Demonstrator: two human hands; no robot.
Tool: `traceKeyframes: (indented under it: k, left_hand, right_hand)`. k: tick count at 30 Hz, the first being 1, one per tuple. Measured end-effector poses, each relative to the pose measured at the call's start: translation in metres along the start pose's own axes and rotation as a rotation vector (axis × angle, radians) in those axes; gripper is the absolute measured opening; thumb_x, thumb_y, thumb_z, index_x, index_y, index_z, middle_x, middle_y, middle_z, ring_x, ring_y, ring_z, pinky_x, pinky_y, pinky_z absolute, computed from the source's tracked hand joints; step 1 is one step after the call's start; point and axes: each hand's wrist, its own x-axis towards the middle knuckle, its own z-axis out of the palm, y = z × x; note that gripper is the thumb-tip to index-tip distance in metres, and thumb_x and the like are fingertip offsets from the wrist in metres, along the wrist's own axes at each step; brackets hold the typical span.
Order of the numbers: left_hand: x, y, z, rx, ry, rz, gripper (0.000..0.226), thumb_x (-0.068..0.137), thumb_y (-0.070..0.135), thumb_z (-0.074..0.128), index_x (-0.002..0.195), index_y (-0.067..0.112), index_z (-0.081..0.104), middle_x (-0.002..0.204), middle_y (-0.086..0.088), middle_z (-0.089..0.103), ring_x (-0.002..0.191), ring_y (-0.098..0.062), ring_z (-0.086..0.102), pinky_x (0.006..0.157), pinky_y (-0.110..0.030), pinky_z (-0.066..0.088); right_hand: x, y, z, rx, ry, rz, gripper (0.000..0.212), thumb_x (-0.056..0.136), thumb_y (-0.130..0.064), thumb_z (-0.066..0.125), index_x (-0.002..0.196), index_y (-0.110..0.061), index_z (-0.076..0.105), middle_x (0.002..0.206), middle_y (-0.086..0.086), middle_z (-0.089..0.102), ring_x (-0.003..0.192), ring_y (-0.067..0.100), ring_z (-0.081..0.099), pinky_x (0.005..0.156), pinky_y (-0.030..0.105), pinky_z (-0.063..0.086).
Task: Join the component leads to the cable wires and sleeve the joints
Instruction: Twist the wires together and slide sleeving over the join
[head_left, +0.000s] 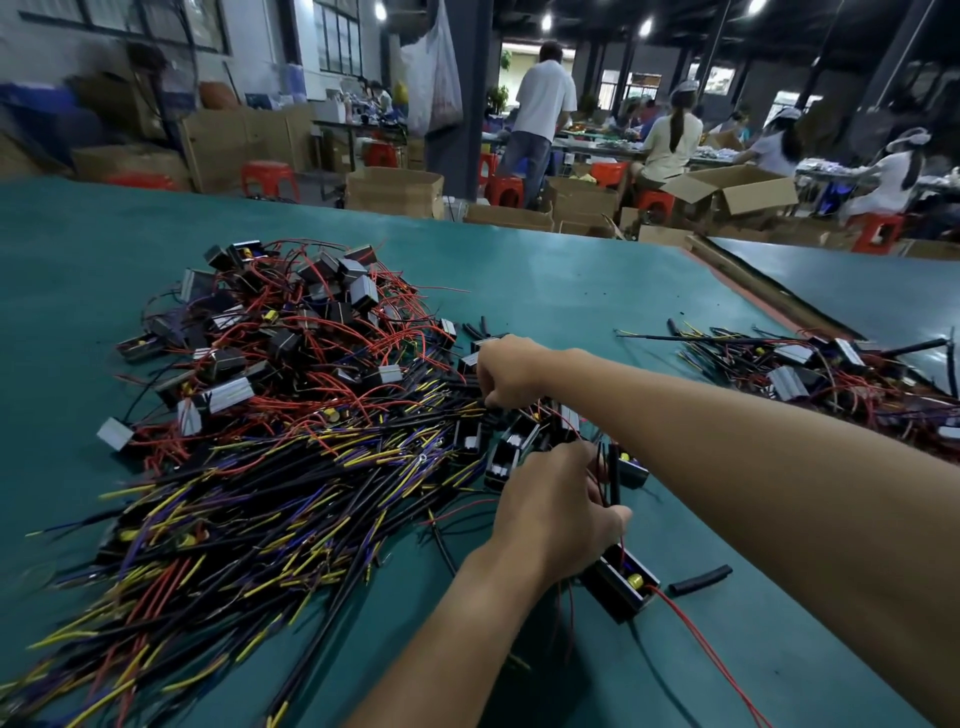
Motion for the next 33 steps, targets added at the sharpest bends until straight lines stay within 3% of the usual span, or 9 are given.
traceKeyframes:
  k: [2,5,7,10,15,19,22,25,33]
  left_hand:
    - [0.001,-0.001,0.001,0.009,-0.001,-0.003,0.03,0.073,0.037,0.075,0.074,0.018,0.052,0.075,0.005,0.065,0.073,-0.016,0.061,0.061,-0.026,0.04]
    - [0.0,-0.001,0.0,-0.013,-0.021,-0.031,0.03,0.074,0.039,0.075,0.073,0.018,0.053,0.073,0.005,0.065,0.07,-0.016,0.061,0.059,-0.028,0.044]
    - [0.001,-0.001,-0.001,-0.043,-0.014,-0.05,0.034,0.076,0.043,0.072,0.072,0.015,0.055,0.069,0.003,0.063,0.069,-0.018,0.061,0.059,-0.029,0.045]
    - [0.002,0.0,-0.003,-0.138,-0.011,-0.078,0.044,0.086,0.049,0.059,0.071,0.008,0.056,0.062,-0.005,0.06,0.063,-0.026,0.06,0.058,-0.034,0.045]
    - [0.007,-0.009,-0.005,-0.211,0.001,-0.104,0.042,0.093,0.035,0.051,0.066,0.003,0.052,0.053,-0.009,0.046,0.052,-0.031,0.046,0.054,-0.041,0.045]
    - [0.014,-0.013,-0.005,-0.412,-0.009,-0.222,0.018,0.092,0.02,0.064,0.078,0.01,0.07,0.068,-0.004,0.07,0.054,-0.02,0.058,0.061,-0.038,0.056]
    - [0.016,-0.008,-0.008,-0.572,0.017,-0.233,0.004,0.086,0.005,0.069,0.082,0.006,0.07,0.066,-0.005,0.07,0.05,-0.009,0.059,0.05,-0.024,0.048]
    - [0.014,-0.004,-0.012,-0.637,0.031,-0.224,0.005,0.086,0.001,0.069,0.081,0.002,0.069,0.07,-0.015,0.071,0.049,-0.01,0.057,0.045,-0.019,0.044]
    - [0.011,-0.001,-0.011,-0.624,0.019,-0.145,0.014,0.093,0.002,0.059,0.088,-0.002,0.072,0.068,-0.009,0.068,0.041,-0.009,0.05,0.041,-0.015,0.039]
  right_hand:
    - [-0.004,0.001,-0.001,0.029,-0.006,0.013,0.012,0.084,-0.009,0.066,0.091,-0.004,0.074,0.094,0.014,0.073,0.091,0.032,0.067,0.076,0.039,0.057]
    - [-0.016,0.003,-0.012,0.12,0.03,0.056,0.026,0.089,-0.008,0.058,0.113,-0.003,0.067,0.112,0.015,0.069,0.1,0.033,0.065,0.086,0.038,0.055]
    - [-0.034,0.008,-0.028,0.332,0.08,0.091,0.032,0.093,-0.005,0.052,0.124,-0.005,0.06,0.106,0.015,0.066,0.087,0.031,0.067,0.079,0.038,0.058]
    - [-0.08,0.012,-0.042,0.823,0.262,0.105,0.025,0.095,-0.001,0.05,0.11,-0.011,0.067,0.07,0.008,0.058,0.058,0.02,0.056,0.057,0.029,0.053]
    - [-0.148,-0.003,-0.01,1.323,0.699,0.048,0.017,0.091,0.006,0.06,0.093,-0.009,0.066,0.068,0.007,0.056,0.053,0.015,0.054,0.059,0.032,0.053]
    - [-0.173,0.008,0.018,1.136,0.86,0.055,0.025,0.089,0.007,0.063,0.097,-0.016,0.07,0.069,-0.004,0.058,0.054,0.02,0.055,0.052,0.042,0.047]
    - [-0.178,0.017,0.02,1.108,0.811,0.067,0.029,0.088,0.001,0.067,0.097,-0.027,0.069,0.075,-0.008,0.061,0.056,0.015,0.052,0.053,0.03,0.045]
    - [-0.176,0.018,0.021,0.992,0.755,0.078,0.027,0.087,-0.001,0.069,0.088,-0.028,0.07,0.075,-0.006,0.065,0.06,0.002,0.054,0.058,0.017,0.045]
    - [-0.178,0.022,0.023,0.927,0.753,0.096,0.009,0.087,-0.008,0.07,0.085,-0.015,0.076,0.073,-0.002,0.073,0.069,0.016,0.067,0.067,0.029,0.054]
